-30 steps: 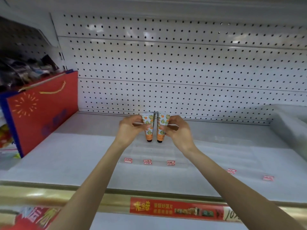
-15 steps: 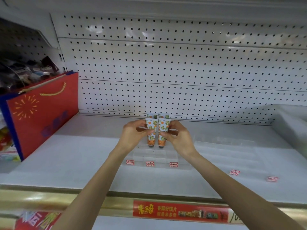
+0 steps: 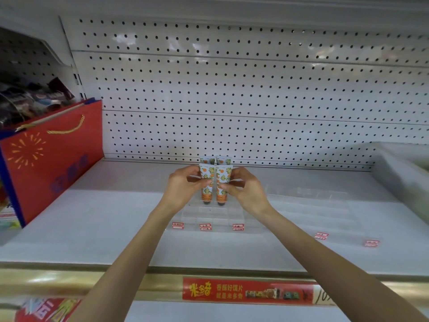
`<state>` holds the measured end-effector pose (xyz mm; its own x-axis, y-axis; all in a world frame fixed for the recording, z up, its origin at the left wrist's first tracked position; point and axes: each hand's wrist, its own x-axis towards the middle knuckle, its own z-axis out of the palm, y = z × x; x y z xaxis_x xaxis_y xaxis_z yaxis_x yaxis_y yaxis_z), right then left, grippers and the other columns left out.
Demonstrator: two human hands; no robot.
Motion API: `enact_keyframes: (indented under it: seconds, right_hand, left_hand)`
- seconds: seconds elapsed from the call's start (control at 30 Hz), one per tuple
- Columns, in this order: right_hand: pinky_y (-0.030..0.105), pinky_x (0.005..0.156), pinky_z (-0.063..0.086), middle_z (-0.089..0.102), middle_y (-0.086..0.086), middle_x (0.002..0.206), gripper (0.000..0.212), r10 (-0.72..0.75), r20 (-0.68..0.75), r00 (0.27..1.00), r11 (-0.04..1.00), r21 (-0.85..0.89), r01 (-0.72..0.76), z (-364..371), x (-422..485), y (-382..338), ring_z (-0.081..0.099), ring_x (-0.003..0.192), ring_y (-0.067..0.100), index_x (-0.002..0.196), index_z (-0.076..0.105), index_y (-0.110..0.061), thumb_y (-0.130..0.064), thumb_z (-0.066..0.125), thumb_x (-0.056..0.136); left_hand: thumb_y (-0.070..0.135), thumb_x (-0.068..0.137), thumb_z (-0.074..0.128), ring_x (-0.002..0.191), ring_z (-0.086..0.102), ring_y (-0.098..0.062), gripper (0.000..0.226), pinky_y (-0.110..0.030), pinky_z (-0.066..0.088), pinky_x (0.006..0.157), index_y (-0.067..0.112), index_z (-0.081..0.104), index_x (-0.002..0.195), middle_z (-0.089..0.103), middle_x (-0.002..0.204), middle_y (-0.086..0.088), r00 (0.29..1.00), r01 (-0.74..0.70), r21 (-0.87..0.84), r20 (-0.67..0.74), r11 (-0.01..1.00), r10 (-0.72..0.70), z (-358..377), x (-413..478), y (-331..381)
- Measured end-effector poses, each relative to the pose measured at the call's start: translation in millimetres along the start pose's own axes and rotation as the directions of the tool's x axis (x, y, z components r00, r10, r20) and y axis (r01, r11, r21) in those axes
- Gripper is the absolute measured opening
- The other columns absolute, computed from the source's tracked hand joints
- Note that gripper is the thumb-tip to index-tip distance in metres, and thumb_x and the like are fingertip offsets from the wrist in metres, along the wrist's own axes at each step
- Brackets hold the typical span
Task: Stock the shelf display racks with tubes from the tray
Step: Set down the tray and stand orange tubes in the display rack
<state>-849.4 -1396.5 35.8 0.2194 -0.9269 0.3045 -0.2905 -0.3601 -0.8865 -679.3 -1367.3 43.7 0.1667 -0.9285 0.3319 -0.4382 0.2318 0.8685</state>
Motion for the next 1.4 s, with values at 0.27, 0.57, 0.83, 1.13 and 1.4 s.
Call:
enact_keyframes:
  seconds: [0.27, 0.57, 0.83, 1.13, 1.4]
  right_hand:
    - [0.001, 0.064, 0.042, 0.062, -0.001, 0.094, 0.028, 0.028, -0.009, 1.000, 0.999, -0.034, -0.029, 0, -4, -5, 0.058, 0.081, 0.007, 0.102, 0.057, -0.004, -0.012, 0.073, 0.080]
    - [0.001, 0.065, 0.043, 0.062, -0.004, 0.092, 0.029, 0.019, -0.021, 1.000, 1.000, -0.024, -0.019, -5, -4, -10, 0.058, 0.079, 0.001, 0.103, 0.059, -0.005, -0.015, 0.073, 0.080]
    - [0.027, 0.097, 0.042, 0.056, 0.002, 0.127, 0.039, -0.056, -0.096, 0.994, 0.963, -0.268, 0.029, -65, 6, -36, 0.053, 0.111, 0.014, 0.125, 0.053, -0.012, -0.034, 0.053, 0.093]
    - [0.043, 0.117, -0.001, 0.003, -0.008, 0.158, 0.069, -0.047, 0.064, 0.997, 0.448, -0.890, 0.079, -176, -20, -67, 0.000, 0.145, 0.013, 0.150, 0.006, -0.026, -0.062, 0.017, 0.092]
    - [0.053, 0.116, 0.002, 0.005, -0.003, 0.158, 0.074, 0.007, -0.034, 0.999, 0.266, -0.963, -0.034, -266, -76, -46, 0.002, 0.145, 0.021, 0.150, 0.009, -0.021, -0.065, 0.023, 0.091]
  left_hand:
    - [0.014, 0.076, 0.075, 0.081, 0.060, 0.001, 0.022, -0.003, 0.044, 0.068, 0.012, 0.069, 0.097, 0.067, 0.091, 0.004, 1.000, -0.015, 0.024, -0.010, 1.000, 0.015, -2, -2, 3]
    - [0.023, 0.078, 0.073, 0.079, 0.059, 0.002, 0.029, 0.001, 0.040, 0.064, 0.010, 0.066, 0.103, 0.066, 0.097, 0.001, 0.996, 0.017, 0.059, -0.088, 0.998, -0.011, -10, -5, 8]
    - [0.041, 0.094, 0.046, 0.116, 0.051, -0.022, 0.040, -0.035, 0.042, 0.092, 0.018, 0.055, 0.125, 0.057, 0.127, 0.000, 0.935, -0.007, 0.438, -0.316, 0.899, 0.161, -44, -9, 50]
    - [0.049, 0.096, 0.028, 0.143, 0.013, -0.022, 0.058, -0.041, 0.002, 0.116, 0.021, 0.022, 0.147, 0.020, 0.155, 0.001, 0.970, -0.091, 0.784, -0.069, 0.614, 0.232, -2, -7, 123]
    - [0.055, 0.094, 0.023, 0.144, 0.010, -0.024, 0.063, -0.046, 0.002, 0.115, 0.023, 0.019, 0.148, 0.014, 0.157, 0.001, 0.970, -0.216, 0.823, 0.119, 0.525, 0.213, 94, -34, 161]
